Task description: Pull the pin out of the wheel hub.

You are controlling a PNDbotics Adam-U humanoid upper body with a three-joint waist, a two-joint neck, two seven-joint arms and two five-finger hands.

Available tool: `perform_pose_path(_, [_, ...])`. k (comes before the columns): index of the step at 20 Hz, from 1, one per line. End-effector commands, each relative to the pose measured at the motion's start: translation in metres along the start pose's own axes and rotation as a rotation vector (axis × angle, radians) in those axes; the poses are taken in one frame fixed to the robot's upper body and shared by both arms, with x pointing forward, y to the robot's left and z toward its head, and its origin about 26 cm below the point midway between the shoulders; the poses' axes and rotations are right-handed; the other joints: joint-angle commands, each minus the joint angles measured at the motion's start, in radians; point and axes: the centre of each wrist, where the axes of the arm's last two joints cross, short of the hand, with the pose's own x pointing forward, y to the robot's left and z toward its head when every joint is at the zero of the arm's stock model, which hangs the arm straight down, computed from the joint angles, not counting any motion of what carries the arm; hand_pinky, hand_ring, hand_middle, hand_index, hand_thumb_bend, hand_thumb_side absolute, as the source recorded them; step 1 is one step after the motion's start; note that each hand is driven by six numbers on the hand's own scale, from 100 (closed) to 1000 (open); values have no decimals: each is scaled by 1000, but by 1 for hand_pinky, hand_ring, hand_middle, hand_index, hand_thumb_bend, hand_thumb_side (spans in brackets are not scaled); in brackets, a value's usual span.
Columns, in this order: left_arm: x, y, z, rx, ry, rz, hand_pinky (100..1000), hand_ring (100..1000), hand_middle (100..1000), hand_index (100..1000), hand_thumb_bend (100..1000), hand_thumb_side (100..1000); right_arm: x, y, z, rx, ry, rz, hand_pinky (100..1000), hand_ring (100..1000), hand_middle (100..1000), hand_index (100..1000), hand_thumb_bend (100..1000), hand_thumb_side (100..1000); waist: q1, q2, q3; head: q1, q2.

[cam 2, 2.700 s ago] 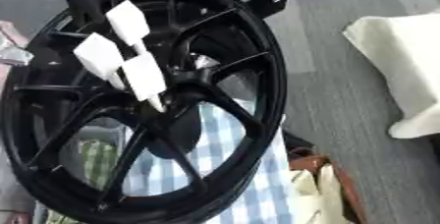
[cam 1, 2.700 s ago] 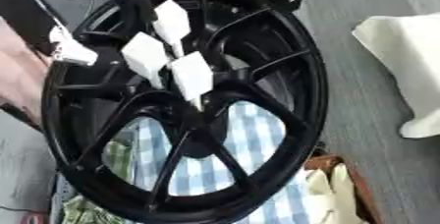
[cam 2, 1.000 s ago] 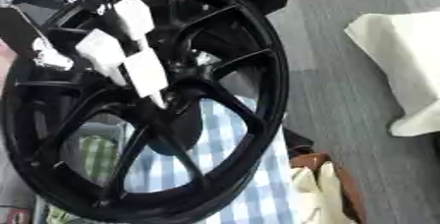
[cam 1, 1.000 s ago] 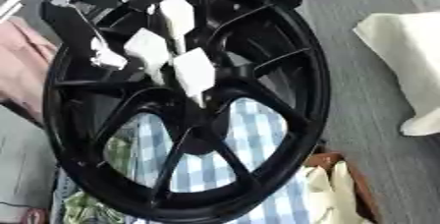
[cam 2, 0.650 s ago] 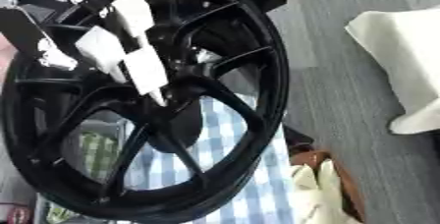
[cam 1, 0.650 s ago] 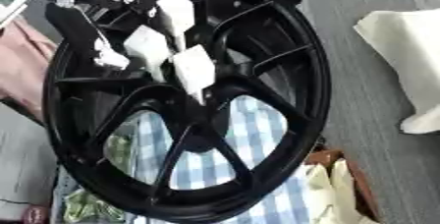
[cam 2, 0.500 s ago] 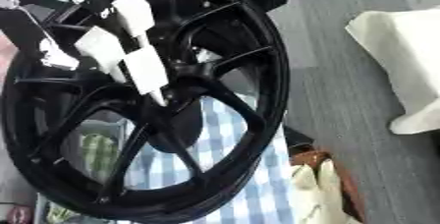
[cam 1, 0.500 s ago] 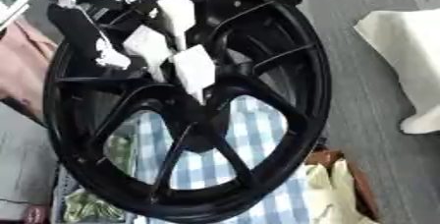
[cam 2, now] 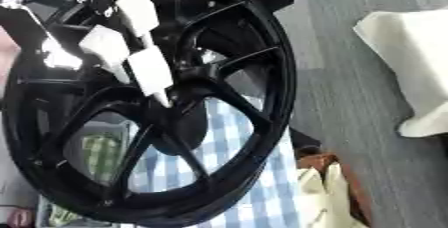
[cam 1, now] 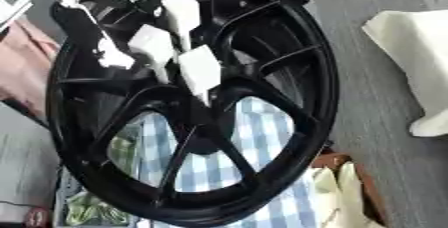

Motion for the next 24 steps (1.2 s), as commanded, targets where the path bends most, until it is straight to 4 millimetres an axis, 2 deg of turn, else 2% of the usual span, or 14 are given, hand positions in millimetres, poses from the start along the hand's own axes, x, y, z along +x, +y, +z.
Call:
perform_pose_path(1, [2, 9, 9, 23, 16, -13, 693, 500, 525, 654, 125, 276, 6, -1, -5, -1, -25, -5, 823, 702, 715, 687, 100, 477, -3, -20, -1, -1, 7])
perform_pose_path(5, [2, 10, 10, 29, 18, -10, 666, 463, 472, 591, 100, 226, 6, 0, -5, -3, -24, -6, 823, 703, 715, 687, 100, 480, -4, -21, -1, -1, 9])
perform_pose_path(14, [7, 15, 20, 65, 5, -9, 628, 394, 387, 492, 100, 182, 5, -1, -4, -8, -22, -8, 824, 704, 717, 689, 100, 484, -4, -23, -1, -5, 12])
perform_pose_path(20, [16, 23, 33, 112, -12, -8, 612, 372, 365, 471, 100, 133, 5, -1, -4, -12, -23, -6, 824, 705, 718, 689, 100, 483, -5, -26, 1, -7, 10])
perform_pose_path(24, [22, 27, 43, 152, -20, -12, 607, 367, 362, 469, 100, 131, 6, -2, -5, -13, -25, -4, 825, 706, 718, 690, 100, 481, -6, -28, 4, -11, 12])
